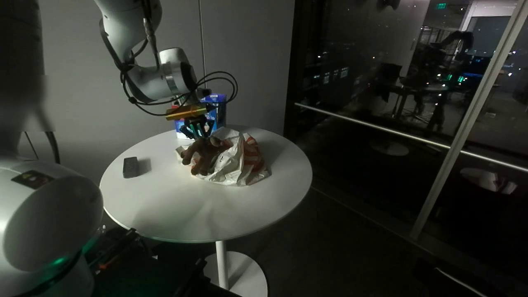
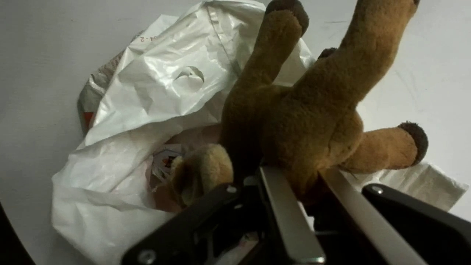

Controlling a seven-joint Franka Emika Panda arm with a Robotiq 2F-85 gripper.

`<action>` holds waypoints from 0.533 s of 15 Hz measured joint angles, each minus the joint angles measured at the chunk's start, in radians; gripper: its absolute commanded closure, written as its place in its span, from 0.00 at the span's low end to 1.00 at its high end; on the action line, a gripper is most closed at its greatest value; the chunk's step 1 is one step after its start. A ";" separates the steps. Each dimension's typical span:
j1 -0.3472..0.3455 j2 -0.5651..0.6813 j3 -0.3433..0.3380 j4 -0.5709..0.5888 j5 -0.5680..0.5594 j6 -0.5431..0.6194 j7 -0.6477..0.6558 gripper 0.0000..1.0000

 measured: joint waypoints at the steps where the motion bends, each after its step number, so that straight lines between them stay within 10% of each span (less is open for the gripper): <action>1: -0.009 0.013 -0.002 0.009 0.030 0.000 -0.029 0.82; 8: -0.024 0.133 -0.036 0.108 0.095 -0.030 -0.106 0.87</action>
